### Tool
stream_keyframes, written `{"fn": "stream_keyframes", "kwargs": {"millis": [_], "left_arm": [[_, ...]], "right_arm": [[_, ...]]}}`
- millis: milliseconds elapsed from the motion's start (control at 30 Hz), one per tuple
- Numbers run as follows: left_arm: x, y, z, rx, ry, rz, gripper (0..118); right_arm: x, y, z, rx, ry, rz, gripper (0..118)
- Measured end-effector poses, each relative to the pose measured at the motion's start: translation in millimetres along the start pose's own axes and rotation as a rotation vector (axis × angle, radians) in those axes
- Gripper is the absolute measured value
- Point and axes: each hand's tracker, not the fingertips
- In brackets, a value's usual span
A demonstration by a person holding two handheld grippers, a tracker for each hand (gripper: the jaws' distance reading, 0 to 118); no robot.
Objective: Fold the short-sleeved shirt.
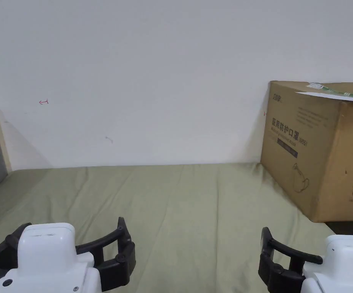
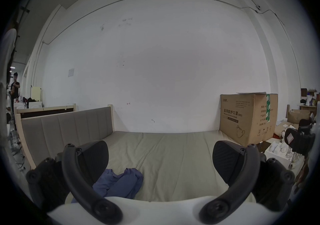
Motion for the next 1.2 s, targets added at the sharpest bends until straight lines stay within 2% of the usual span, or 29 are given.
{"fn": "stream_keyframes", "kwargs": {"millis": [300, 400, 433, 467, 500, 533, 600, 700, 900, 933, 1033, 1100, 1200], "left_arm": [[3.6, -0.7, 2.5, 0.001, -0.021, -0.012, 117], [3.7, -0.4, 3.8, -0.014, -0.037, -0.041, 111], [4.5, -0.6, 4.2, -0.024, -0.053, -0.059, 97], [4.8, -1.1, 4.3, -0.042, -0.085, -0.076, 69], [5.3, -1.6, 2.7, -0.061, -0.106, -0.083, 30], [7.0, -3.6, -2.0, -0.098, -0.100, -0.094, 0], [6.5, -11.5, -3.3, -0.102, -0.094, -0.075, 0], [6.3, -19.4, -7.5, -0.150, -0.107, -0.044, 0], [-6.6, -19.7, -4.6, -0.150, -0.099, -0.017, 0], [-14.8, -19.1, -2.0, -0.158, -0.092, -0.021, 0], [-55.3, -18.3, 16.1, -0.165, 0.049, -0.056, 0], [-91.5, -19.7, 33.7, -0.175, 0.157, -0.065, 0], [-140.3, -16.5, 63.1, -0.173, 0.358, -0.102, 0]], "right_arm": [[-4.1, 1.9, -0.5, -0.002, 0.024, 0.020, 118], [-1.6, 3.6, -0.1, -0.023, 0.033, 0.005, 118], [-0.3, 4.5, 0.1, -0.032, 0.064, -0.010, 114], [-0.9, 5.4, 0.6, -0.030, 0.054, -0.002, 94], [-1.9, 6.5, -1.3, -0.029, 0.008, 0.014, 37], [0.0, 1.9, -5.3, -0.088, -0.065, -0.024, 0], [14.3, -2.0, -13.0, -0.102, 0.063, -0.102, 0], [16.5, -6.7, -16.3, -0.116, 0.013, -0.077, 0], [16.0, -11.0, -17.6, -0.112, 0.032, -0.053, 0], [5.8, -7.8, -16.5, -0.107, 0.052, -0.049, 0], [-24.0, -13.4, -30.9, -0.125, 0.155, -0.052, 0], [-65.0, -11.4, -34.0, -0.141, 0.252, -0.031, 0], [-124.6, -11.0, -29.5, -0.117, 0.462, 0.005, 0]]}}
